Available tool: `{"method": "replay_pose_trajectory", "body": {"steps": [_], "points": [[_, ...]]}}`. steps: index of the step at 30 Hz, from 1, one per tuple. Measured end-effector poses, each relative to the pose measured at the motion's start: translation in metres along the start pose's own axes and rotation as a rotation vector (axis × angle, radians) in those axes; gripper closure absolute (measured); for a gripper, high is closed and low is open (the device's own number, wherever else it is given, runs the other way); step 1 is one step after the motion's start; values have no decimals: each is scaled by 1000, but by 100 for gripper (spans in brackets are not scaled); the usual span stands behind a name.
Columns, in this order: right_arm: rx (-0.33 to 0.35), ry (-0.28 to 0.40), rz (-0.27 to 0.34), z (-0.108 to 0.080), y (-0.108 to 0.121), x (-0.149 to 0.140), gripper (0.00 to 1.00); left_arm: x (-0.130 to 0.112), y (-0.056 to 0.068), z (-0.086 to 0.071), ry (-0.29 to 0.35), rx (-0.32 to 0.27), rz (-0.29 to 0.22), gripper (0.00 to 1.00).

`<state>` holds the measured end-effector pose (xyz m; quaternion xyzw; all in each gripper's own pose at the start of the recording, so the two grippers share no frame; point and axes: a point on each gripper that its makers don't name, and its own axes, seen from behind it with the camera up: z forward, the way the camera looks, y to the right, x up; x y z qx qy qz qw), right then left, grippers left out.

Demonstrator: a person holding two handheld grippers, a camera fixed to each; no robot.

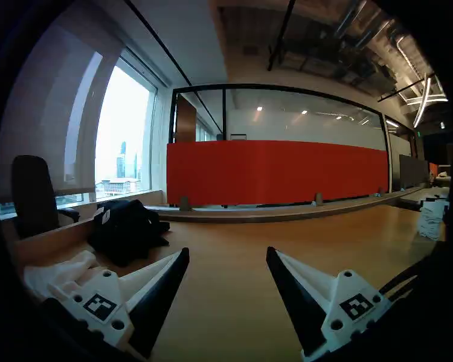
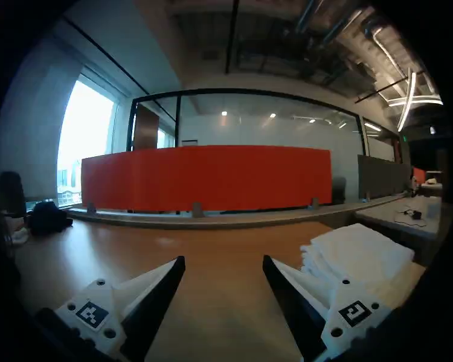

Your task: Fold towel

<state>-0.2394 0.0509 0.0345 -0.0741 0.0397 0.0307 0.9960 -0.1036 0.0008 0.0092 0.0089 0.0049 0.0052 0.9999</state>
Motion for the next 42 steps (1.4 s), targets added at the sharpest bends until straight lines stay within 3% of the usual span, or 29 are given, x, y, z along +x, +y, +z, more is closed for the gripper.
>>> {"method": "replay_pose_trajectory", "body": {"steps": [14, 42], "points": [[28, 17, -15, -8, -12, 4, 0, 0, 0, 0, 0, 0, 0, 6], [32, 14, -14, -7, -13, 4, 0, 0, 0, -1, 0, 0, 0, 6]]}}
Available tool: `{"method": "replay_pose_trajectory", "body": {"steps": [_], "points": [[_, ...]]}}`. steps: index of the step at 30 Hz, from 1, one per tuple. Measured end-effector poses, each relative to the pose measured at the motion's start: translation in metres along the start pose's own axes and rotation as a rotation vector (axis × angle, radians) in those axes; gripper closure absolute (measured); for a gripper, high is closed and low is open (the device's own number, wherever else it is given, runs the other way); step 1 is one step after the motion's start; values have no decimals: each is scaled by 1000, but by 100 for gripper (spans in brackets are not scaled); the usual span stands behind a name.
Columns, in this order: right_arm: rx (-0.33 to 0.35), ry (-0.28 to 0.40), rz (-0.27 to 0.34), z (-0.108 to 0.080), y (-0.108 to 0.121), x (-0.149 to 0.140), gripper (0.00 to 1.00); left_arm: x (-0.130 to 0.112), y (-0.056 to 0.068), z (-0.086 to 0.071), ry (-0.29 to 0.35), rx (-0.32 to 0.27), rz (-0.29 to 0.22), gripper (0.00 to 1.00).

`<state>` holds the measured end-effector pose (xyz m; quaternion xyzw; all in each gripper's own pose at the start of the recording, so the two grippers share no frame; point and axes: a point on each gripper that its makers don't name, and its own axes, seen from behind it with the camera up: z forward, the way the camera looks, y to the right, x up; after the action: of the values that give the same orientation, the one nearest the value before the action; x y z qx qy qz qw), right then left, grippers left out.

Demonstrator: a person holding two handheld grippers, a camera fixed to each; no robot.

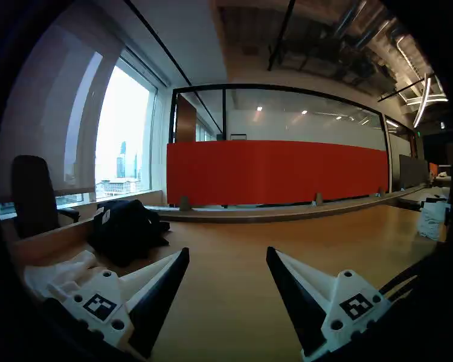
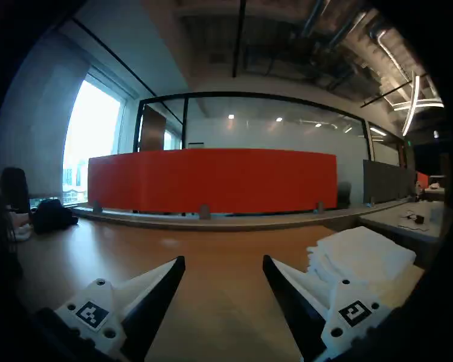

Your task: Fold towel

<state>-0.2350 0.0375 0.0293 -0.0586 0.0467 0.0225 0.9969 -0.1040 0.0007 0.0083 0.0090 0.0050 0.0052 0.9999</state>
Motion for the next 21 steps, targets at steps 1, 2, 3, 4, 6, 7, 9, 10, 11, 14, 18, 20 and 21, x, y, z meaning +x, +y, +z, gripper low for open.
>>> {"method": "replay_pose_trajectory", "body": {"steps": [1, 2, 3, 4, 6, 7, 9, 10, 11, 14, 18, 20, 21], "points": [[0, 0, 0, 0, 0, 0, 0, 0, 0, 0, 0, 0, 0, 6], [0, 0, 0, 0, 0, 0, 0, 0, 0, 0, 0, 0, 0, 6], [0, 0, 0, 0, 0, 0, 0, 0, 0, 0, 0, 0, 0, 6], [0, 0, 0, 0, 0, 0, 0, 0, 0, 0, 0, 0, 0, 6], [0, 0, 0, 0, 0, 0, 0, 0, 0, 0, 0, 0, 0, 6], [0, 0, 0, 0, 0, 0, 0, 1, 0, 0, 0, 0, 0, 6], [0, 0, 0, 0, 0, 0, 0, 1, 0, 0, 0, 0, 0, 6], [0, 0, 0, 0, 0, 0, 0, 1, 0, 0, 0, 0, 0, 6], [0, 0, 0, 0, 0, 0, 0, 1, 0, -1, 0, 0, 0, 6], [0, 0, 0, 0, 0, 0, 0, 1, -1, 0, 0, 0, 0, 6], [0, 0, 0, 0, 0, 0, 0, 2, -1, 0, 0, 0, 0, 6], [0, 0, 0, 0, 0, 0, 0, 2, -1, -1, -1, 0, 0, 6], [0, 0, 0, 0, 0, 0, 0, 2, -1, -1, -1, 0, 0, 6]]}}
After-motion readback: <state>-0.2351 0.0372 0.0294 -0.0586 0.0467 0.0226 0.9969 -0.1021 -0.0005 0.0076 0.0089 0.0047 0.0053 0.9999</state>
